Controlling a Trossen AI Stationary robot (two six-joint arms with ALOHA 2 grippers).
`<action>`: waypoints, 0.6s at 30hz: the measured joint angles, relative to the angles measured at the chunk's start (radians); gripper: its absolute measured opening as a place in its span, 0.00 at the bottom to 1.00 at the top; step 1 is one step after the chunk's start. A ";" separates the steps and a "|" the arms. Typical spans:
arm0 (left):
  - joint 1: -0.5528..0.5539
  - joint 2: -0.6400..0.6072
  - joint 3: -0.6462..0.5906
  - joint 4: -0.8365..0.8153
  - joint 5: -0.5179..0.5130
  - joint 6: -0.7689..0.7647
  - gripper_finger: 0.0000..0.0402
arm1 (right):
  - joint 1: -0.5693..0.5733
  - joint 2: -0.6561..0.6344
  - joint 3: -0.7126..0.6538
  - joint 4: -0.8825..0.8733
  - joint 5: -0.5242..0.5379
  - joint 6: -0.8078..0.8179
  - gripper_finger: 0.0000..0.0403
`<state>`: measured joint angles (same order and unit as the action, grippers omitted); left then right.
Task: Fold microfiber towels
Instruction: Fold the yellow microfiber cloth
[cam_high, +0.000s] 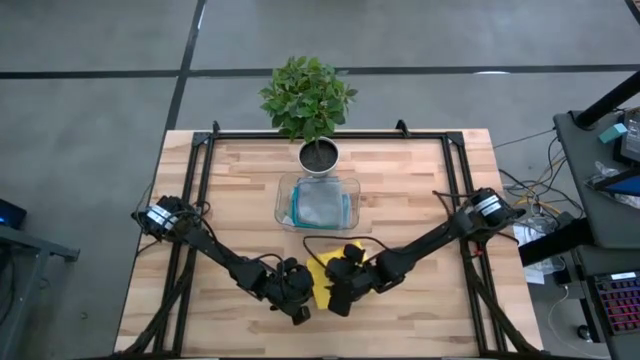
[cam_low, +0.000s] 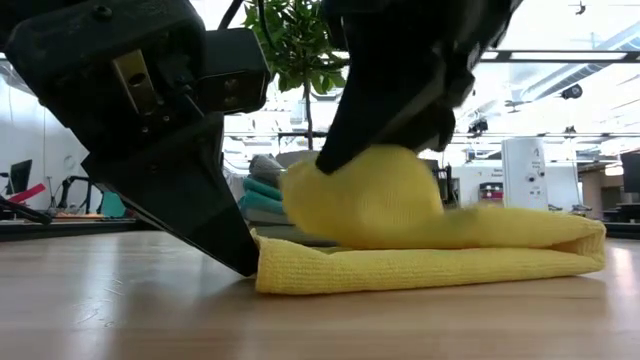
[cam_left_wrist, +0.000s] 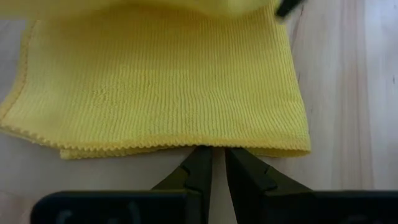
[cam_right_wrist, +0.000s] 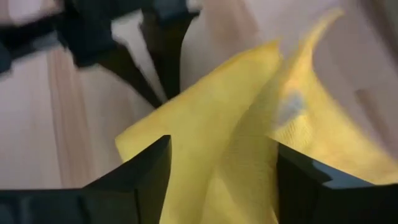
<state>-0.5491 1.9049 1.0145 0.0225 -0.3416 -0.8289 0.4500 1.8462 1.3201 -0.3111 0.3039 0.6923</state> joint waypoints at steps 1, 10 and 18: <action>0.000 0.000 0.000 -0.001 0.000 -0.001 0.08 | -0.001 0.008 0.000 0.002 -0.014 0.000 0.54; 0.000 0.000 0.000 -0.003 0.001 -0.002 0.08 | -0.006 0.018 -0.001 0.015 -0.016 -0.037 0.61; 0.000 0.000 0.000 -0.004 0.002 -0.002 0.08 | 0.034 -0.027 0.028 0.026 -0.020 -0.254 0.57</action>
<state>-0.5491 1.9049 1.0145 0.0189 -0.3399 -0.8304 0.4840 1.8189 1.3483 -0.2850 0.2843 0.4382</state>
